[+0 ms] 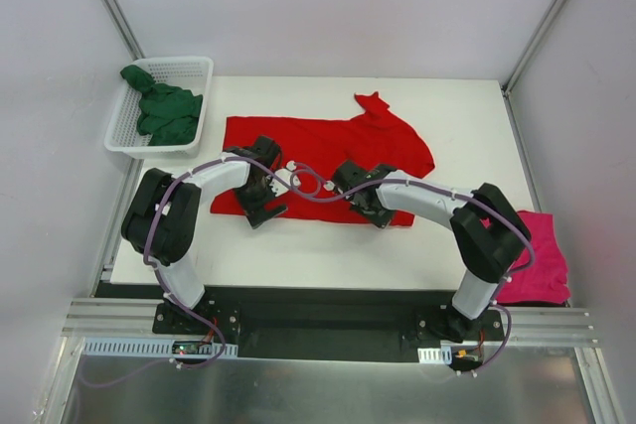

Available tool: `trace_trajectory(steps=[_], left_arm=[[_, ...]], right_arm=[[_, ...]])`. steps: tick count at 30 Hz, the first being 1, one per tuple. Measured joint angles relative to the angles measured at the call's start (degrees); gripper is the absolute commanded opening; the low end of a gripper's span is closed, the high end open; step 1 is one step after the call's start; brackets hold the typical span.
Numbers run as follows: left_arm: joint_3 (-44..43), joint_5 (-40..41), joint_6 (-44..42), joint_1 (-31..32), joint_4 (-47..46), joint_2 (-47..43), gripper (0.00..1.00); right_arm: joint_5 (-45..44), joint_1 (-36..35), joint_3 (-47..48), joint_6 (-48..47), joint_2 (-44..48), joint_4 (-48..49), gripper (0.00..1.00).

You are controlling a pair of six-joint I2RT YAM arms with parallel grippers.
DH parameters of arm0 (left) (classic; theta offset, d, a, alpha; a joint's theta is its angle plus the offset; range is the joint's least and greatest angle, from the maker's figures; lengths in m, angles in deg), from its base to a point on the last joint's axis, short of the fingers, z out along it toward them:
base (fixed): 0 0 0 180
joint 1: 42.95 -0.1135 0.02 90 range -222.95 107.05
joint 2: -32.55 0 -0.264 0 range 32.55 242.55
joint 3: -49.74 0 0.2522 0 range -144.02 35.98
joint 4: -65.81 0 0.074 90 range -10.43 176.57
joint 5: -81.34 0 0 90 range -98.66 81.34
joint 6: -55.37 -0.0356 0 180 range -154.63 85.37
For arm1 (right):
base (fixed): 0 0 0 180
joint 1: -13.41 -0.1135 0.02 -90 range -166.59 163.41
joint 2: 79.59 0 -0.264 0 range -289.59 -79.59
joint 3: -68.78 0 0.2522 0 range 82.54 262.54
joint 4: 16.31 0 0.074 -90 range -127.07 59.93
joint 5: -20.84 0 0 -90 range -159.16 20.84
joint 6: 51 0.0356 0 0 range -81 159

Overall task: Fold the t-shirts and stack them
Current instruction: Fold the flattened tshirt in 1/3 of the way

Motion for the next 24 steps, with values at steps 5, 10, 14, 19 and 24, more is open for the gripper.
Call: trace_trajectory(steps=[5,10,14,19,24], left_arm=[[1.07,0.09,-0.39,0.0,-0.74,-1.09,0.99],[2.97,1.31,-1.36,-0.2,-1.68,-2.71,0.99],[3.34,1.53,-1.51,-0.9,-1.73,-2.97,0.99],[3.34,1.53,-1.46,-1.09,-1.68,-2.99,0.99],[3.54,1.53,-1.46,-1.09,-1.73,-3.19,0.99]], right_arm=[[0.37,0.15,-2.32,-0.98,1.05,0.76,0.01],[0.39,1.03,-5.05,-2.75,1.81,1.86,0.01],[0.42,2.08,-6.21,-3.91,1.86,2.32,0.01],[0.42,3.43,-7.21,-5.6,2.21,2.95,0.01],[0.42,4.76,-7.76,-7.06,2.78,3.17,0.01]])
